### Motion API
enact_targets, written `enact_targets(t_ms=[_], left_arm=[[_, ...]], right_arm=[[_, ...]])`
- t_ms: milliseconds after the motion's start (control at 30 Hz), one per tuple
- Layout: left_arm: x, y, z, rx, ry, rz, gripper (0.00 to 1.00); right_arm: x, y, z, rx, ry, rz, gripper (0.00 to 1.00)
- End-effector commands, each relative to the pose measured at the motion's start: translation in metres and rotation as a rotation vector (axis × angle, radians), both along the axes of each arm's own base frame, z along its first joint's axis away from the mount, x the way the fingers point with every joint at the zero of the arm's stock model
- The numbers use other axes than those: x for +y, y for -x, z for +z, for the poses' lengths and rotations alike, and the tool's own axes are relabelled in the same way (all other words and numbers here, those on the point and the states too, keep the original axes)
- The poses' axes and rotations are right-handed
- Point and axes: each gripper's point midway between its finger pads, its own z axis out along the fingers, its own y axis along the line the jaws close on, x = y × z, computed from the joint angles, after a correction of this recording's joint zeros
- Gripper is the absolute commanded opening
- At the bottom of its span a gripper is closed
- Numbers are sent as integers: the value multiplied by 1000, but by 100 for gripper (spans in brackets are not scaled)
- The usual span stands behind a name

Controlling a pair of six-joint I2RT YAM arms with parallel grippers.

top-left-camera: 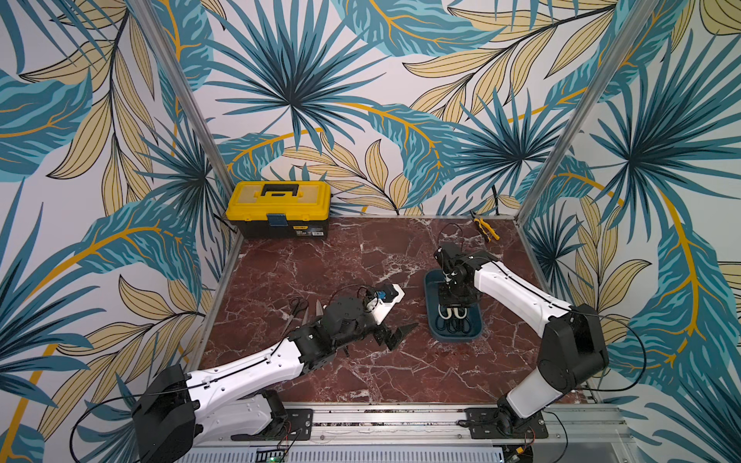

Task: Put the scissors into the storage box
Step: Place the scissors in the storage box.

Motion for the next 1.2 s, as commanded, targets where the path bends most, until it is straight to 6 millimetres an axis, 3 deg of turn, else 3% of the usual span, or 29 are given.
enact_targets(t_ms=[0,133,300,467,600,767,900,1033,1100,1167], left_arm=[[24,-11,15,-24,55,112,100],[62,-27,6,44,97,266,100],[122,-44,-26,167,31,576,100],[173,-36,-51,269,-32,795,100],[200,-24,-65,347,-65,895,99],[214,-15,-74,421,-122,959,92],[217,-8,-88,506,-233,985,87],[205,-3,-108,603,-305,946,86],[201,-4,-118,625,-306,946,86],[194,-8,-123,626,-276,931,87]], right_arm=[[4,-1,-15,11,-16,-13,24],[6,-3,-26,32,-12,-7,24],[7,-10,-31,30,-2,2,30],[8,-15,-29,11,-2,15,41],[10,-19,-23,-10,-13,21,46],[2,-22,-8,-66,16,4,48],[-43,-30,18,-181,164,-66,57],[-81,-36,25,-193,146,-153,60],[-82,-41,22,-173,94,-153,59],[-60,-47,18,-160,-27,-91,56]])
